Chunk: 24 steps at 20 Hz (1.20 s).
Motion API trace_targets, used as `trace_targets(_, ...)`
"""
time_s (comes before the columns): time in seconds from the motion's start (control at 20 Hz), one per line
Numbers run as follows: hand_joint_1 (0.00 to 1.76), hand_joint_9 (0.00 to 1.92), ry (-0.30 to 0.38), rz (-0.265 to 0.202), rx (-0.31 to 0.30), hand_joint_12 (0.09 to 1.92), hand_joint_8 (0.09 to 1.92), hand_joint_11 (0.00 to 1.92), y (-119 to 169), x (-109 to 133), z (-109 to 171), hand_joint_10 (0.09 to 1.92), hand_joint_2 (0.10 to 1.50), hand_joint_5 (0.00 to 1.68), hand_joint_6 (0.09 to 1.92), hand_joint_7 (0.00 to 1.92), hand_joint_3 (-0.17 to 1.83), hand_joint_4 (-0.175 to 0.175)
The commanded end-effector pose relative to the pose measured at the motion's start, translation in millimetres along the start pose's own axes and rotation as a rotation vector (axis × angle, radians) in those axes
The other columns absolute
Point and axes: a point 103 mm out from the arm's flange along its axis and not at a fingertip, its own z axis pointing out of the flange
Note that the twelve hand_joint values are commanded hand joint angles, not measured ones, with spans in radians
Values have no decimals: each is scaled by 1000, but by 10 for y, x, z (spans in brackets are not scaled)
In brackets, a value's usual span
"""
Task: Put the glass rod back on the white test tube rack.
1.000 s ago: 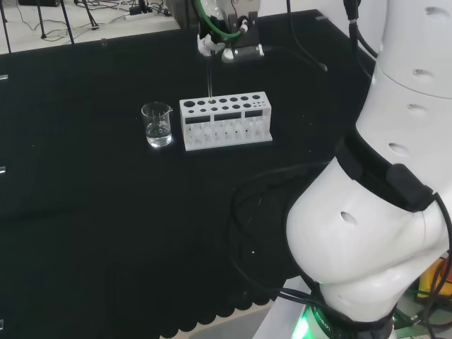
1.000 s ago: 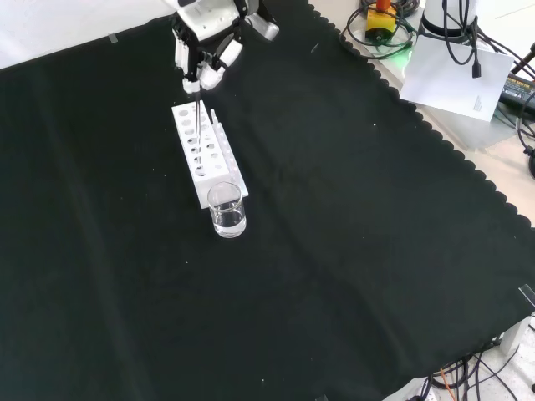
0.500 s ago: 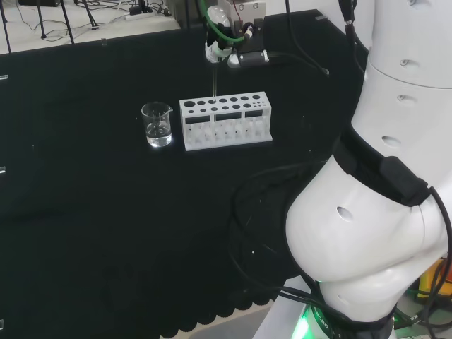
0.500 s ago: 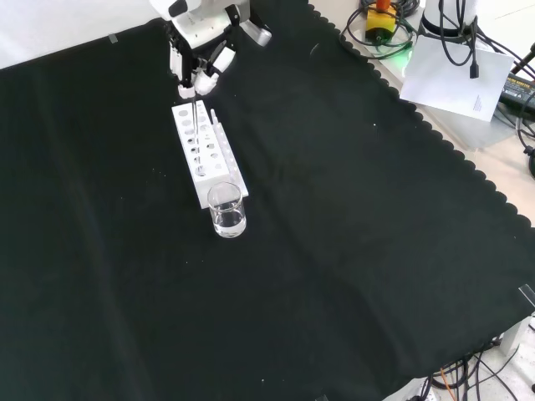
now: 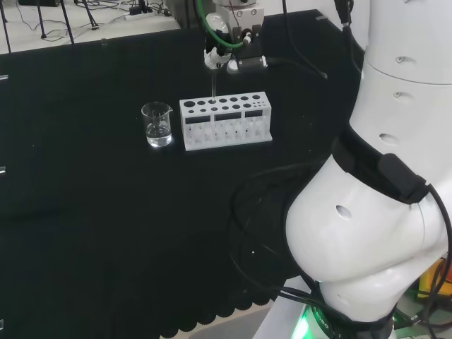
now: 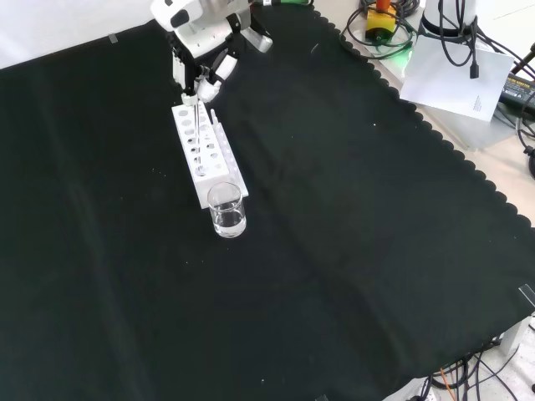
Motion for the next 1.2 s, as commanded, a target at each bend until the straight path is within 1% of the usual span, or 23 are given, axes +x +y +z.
trace_targets(0.05,1320,1577,1,-10,6,654,880,1630,9,57,1,892,1081,1390,87,1251,-175,-175)
trace_targets(0.3,1319,1572,13,-12,-9,652,874,1626,-6,40,-21,892,1082,1386,87,1253,-175,-175)
trace_targets(0.4,1326,1597,4,-4,24,659,565,1651,-1,33,-49,886,1051,1399,87,1384,-175,-175)
trace_targets(0.45,1322,1616,2,-4,31,679,443,1670,2,33,-50,872,1043,1375,156,1424,-175,-145)
trace_targets(0.5,1313,1635,1,-4,41,736,406,1688,9,36,-46,869,1047,1326,302,1418,-175,-100)
trace_targets(0.55,1304,1648,2,-4,46,793,435,1704,13,41,-39,872,1057,1272,438,1386,-175,-66)
trace_targets(0.6,1296,1656,1,-6,52,833,489,1716,17,49,-35,880,1068,1226,543,1348,-175,-46)
trace_targets(0.7,1286,1663,-1,-10,60,885,583,1729,26,73,-30,891,1087,1163,674,1288,-175,-26)
trace_targets(0.75,1332,1663,-5,-12,63,899,567,1730,30,91,-33,896,1071,1097,728,1288,-175,-79)
trace_targets(0.8,1392,1666,-5,-17,67,901,612,1733,36,109,-39,892,1014,1030,789,1230,-175,-122)
trace_targets(0.85,1432,1667,-6,-19,68,902,690,1735,39,126,-43,890,970,978,835,1160,-175,-149)
trace_targets(0.9,1455,1667,-6,-20,71,904,762,1737,41,137,-43,890,944,942,865,1102,-175,-163)
trace_targets(0.95,1467,1667,-10,-21,77,906,813,1739,44,146,-42,891,930,912,886,1058,-175,-170)
trace_targets(1.1,1478,1665,-18,-15,88,912,877,1744,52,146,-51,895,917,833,922,976,-175,-175)
trace_targets(1.2,1477,1665,-20,-9,90,913,889,1753,56,131,-66,892,908,728,948,900,-175,-175)
